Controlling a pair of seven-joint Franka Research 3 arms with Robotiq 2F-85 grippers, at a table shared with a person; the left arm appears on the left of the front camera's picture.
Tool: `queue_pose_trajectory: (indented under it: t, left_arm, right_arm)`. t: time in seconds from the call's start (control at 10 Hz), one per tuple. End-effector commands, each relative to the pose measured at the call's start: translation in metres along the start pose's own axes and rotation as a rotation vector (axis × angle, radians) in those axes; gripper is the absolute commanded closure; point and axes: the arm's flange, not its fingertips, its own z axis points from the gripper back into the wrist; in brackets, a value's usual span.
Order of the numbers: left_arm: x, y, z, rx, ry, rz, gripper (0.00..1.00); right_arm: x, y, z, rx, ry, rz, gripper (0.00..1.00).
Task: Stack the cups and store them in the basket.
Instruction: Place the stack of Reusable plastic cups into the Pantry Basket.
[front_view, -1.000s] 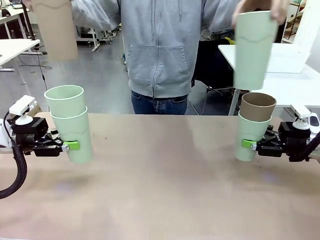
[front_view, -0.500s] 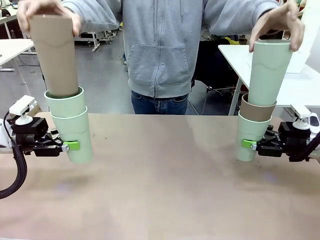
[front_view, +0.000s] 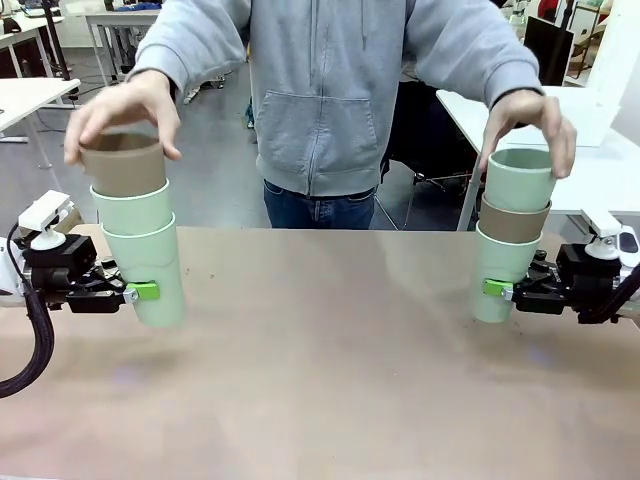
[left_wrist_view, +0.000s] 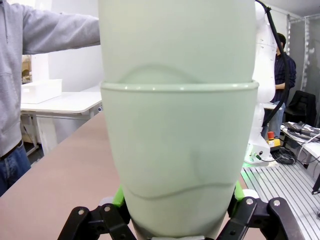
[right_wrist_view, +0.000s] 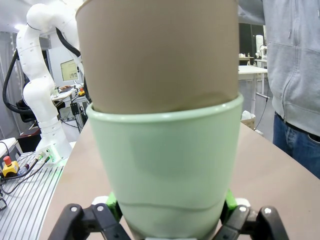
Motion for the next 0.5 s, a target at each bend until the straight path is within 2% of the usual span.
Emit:
queue_pose_trajectory:
  t: [0.0,0.4]
  left_arm:
    - [0.0023,-0.0012,-0.0009,-0.004,-0.007,-0.005,0.15]
    - [0.0023,-0.0012,-0.0009,-0.004,-0.007,-0.005,0.15]
  right_arm:
    - [0.0030,0.0000,-0.0006,-0.001,-0.003,0.012,0.14]
    - [0.0030,0.0000,-0.0006,-0.001,-0.003,0.012,0.14]
